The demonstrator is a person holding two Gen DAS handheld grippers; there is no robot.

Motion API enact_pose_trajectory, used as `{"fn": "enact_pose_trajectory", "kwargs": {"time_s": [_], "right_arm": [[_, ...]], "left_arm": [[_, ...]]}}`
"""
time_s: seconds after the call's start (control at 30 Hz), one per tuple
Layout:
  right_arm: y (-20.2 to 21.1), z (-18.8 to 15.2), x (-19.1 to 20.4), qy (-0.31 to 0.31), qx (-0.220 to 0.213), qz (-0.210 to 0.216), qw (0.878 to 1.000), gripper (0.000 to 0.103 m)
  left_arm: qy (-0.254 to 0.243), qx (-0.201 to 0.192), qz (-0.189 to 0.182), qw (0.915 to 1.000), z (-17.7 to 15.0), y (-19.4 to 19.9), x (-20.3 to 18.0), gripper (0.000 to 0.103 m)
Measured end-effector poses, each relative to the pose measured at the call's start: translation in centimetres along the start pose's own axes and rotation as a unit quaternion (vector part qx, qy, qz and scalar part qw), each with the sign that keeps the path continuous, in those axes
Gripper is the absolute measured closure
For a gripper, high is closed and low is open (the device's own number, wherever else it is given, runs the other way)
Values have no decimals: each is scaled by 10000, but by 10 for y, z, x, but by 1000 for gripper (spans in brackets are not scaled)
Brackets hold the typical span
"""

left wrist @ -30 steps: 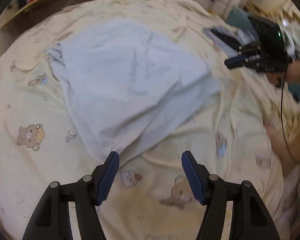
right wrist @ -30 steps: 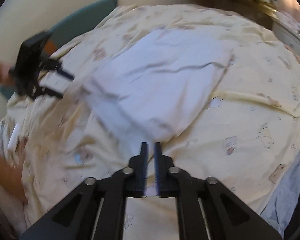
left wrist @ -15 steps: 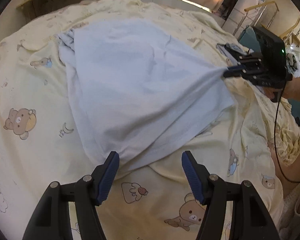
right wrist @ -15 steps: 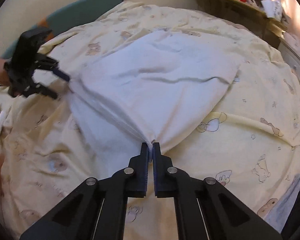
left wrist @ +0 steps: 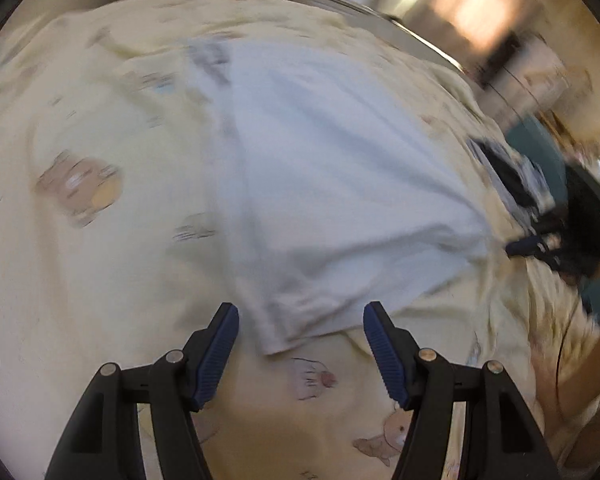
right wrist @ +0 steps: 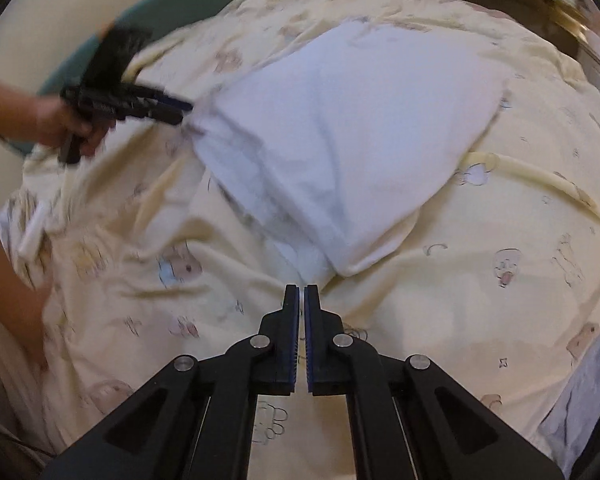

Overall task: Fold clothes
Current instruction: 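Grasp one shirt edge with the right gripper while the left gripper grasps another edge, then lift the white shirt off the duvet with both grippers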

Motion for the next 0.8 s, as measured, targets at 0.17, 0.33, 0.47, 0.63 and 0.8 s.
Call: {"fn": "enact_pose_trajectory", "kwargs": {"time_s": [0.17, 0.33, 0.47, 0.63, 0.8], "right_arm": [[5, 28, -10, -77, -264, -199, 9994, 82], [-8, 40, -16, 39, -251, -364, 9990, 74], [-11, 47, -21, -149, -373, -321, 9987, 74], [-11, 52, -26, -372, -491, -229, 9978, 74], [-15, 48, -28, -435, -398, -85, 9982, 74]], "left_arm": [[-516, 304, -150, 9981, 3, -19, -24, 37], [-585, 471, -64, 9972, 0, -32, -26, 51], [-385, 352, 14, 9986, 3, -24, -12, 100], [-874, 232, 333, 9953, 6, -10, -15, 100], [-1302, 413, 845, 9870, -16, 3, 0, 100]]}}
Point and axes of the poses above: each gripper's, at about its wrist camera, not at the fingertips, and y roughly against the way its jaws point, x to its left, z to its top, the point moved 10 cm from there along -y, roughly the way its jaws point, and after that the axes turned 2 degrees about -z, right-handed, at the moved point
